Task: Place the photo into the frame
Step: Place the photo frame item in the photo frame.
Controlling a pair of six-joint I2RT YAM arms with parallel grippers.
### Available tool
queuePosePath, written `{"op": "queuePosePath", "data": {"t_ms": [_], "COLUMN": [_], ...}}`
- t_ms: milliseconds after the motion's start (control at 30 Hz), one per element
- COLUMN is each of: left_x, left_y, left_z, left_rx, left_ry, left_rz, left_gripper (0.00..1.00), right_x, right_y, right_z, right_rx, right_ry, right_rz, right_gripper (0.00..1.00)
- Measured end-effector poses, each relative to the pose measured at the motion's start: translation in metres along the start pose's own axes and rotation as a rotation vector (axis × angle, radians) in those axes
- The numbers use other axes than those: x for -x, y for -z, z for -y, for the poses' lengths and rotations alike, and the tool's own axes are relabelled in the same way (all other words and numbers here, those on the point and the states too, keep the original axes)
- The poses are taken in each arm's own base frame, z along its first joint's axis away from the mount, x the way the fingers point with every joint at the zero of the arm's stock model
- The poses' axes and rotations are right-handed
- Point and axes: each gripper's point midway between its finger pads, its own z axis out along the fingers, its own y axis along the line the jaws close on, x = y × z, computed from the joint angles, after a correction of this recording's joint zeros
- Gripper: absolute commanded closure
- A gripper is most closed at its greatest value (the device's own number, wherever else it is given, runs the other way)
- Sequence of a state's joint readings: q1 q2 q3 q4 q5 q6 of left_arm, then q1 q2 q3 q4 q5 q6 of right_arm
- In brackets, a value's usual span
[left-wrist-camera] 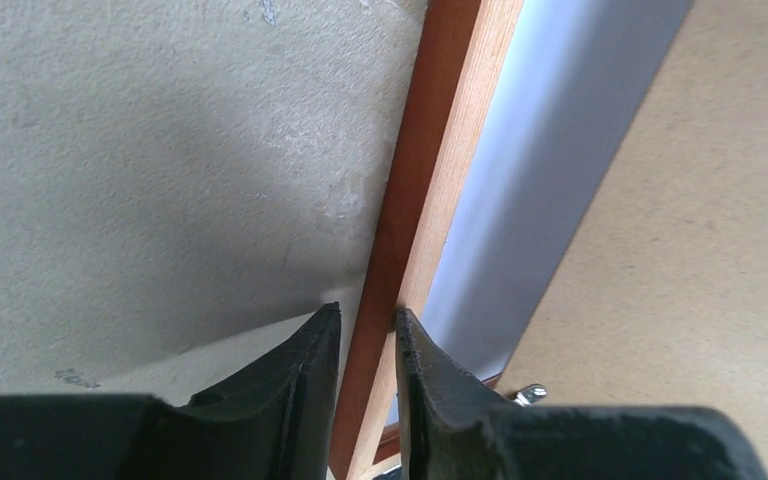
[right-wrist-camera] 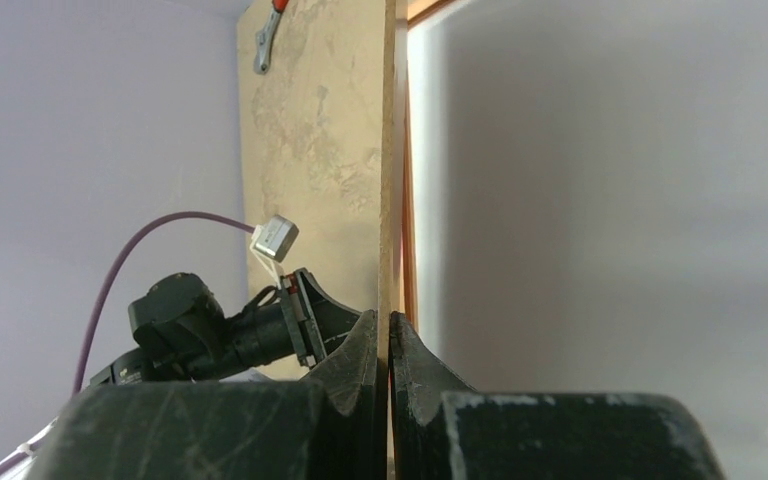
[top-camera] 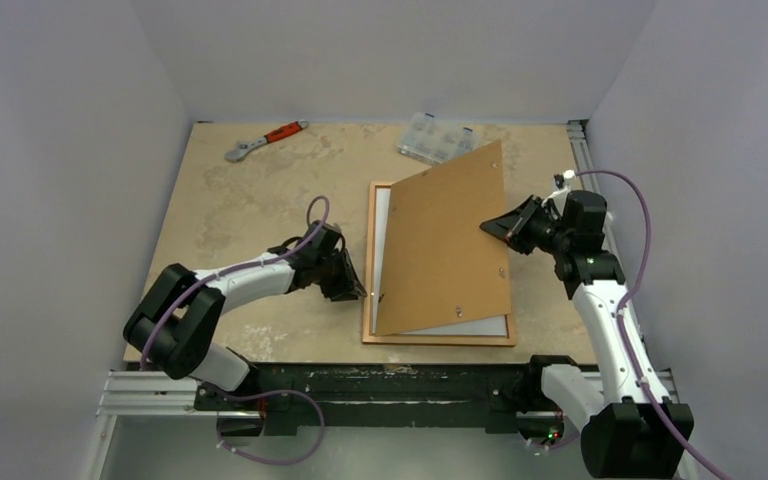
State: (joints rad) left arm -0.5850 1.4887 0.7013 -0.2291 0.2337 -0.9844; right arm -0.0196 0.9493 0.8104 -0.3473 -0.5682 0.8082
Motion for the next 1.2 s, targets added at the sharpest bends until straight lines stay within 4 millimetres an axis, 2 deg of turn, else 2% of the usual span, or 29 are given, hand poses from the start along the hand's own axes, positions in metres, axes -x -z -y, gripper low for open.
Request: {"op": "queuePosePath", "data": {"t_ms": [267, 767, 967, 1200], "left_x": [0.000, 0.001, 0.001, 0.001], "left_y": [-0.003, -0.005, -0.006, -0.006], "left_z": [0.007, 0.011, 0.012, 0.013], "left_rx": [0.013, 0.052, 0.056, 0.056], "left_ry": [-0.020, -0.055, -0.057, -0.059], "left_rz": [-0.013, -0.028, -0.033, -0.034], "left_gripper": [0.84, 0.89, 0.90, 0.91], "right_x": [-0.007, -0.009, -0.005, -0.014], "right_y": [-0.014, -0.031, -0.034, -0.036], "right_z": [0.016, 0.024, 0.022, 0.028], "right_rx": [-0.019, 0.008, 0.034, 0.065], "right_ry": [-0.030, 0.014, 0.044, 0.041], "right_rz": [-0.043, -0.105, -0.088, -0.076], "right_gripper": [1.00, 1.00, 1.00, 1.00]}}
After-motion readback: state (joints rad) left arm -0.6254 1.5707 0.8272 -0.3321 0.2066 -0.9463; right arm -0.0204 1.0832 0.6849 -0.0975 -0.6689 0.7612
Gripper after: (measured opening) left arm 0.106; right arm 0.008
